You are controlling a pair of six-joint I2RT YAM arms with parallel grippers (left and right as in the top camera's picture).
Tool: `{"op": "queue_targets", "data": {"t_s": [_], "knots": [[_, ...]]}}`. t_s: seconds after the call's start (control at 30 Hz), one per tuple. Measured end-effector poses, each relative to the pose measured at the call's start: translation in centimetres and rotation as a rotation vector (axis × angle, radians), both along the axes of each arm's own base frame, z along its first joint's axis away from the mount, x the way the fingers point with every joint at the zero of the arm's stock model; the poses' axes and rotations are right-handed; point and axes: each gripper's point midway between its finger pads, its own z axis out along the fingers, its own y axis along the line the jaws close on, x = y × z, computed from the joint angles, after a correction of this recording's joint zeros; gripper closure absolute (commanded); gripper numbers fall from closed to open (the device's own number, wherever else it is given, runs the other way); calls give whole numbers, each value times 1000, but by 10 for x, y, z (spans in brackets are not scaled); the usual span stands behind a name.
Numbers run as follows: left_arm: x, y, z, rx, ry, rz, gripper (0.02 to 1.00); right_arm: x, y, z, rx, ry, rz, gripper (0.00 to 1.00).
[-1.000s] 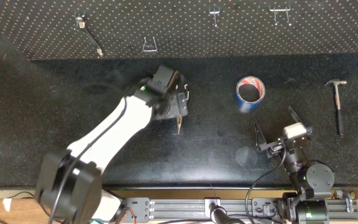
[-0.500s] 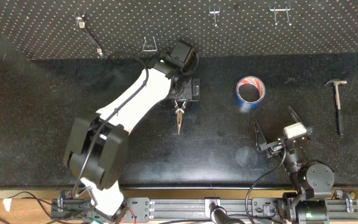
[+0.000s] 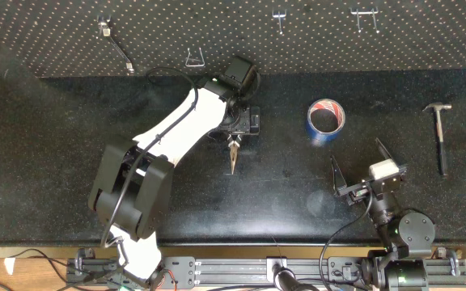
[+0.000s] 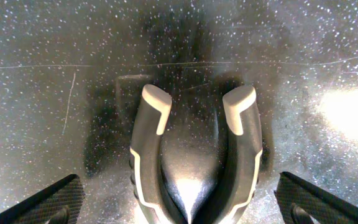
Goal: Place Tools Onto Pegboard
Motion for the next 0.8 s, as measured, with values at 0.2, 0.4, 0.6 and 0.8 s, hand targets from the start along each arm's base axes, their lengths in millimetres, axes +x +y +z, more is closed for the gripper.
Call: {"op": "queue_targets", "data": {"t_s": [0.2, 0.4, 0.6, 0.8], "knots": [[0, 0, 0, 0, -1, 0, 20, 0, 0, 0, 0, 0, 0, 25], [0, 0, -7, 7, 12, 1, 23, 0, 0, 0, 0, 0, 0, 25], [0, 0, -6, 6, 12, 3, 253, 0, 0, 0, 0, 0, 0, 25], [-1, -1, -6, 1, 14, 11, 524, 0, 0, 0, 0, 0, 0, 25]]}}
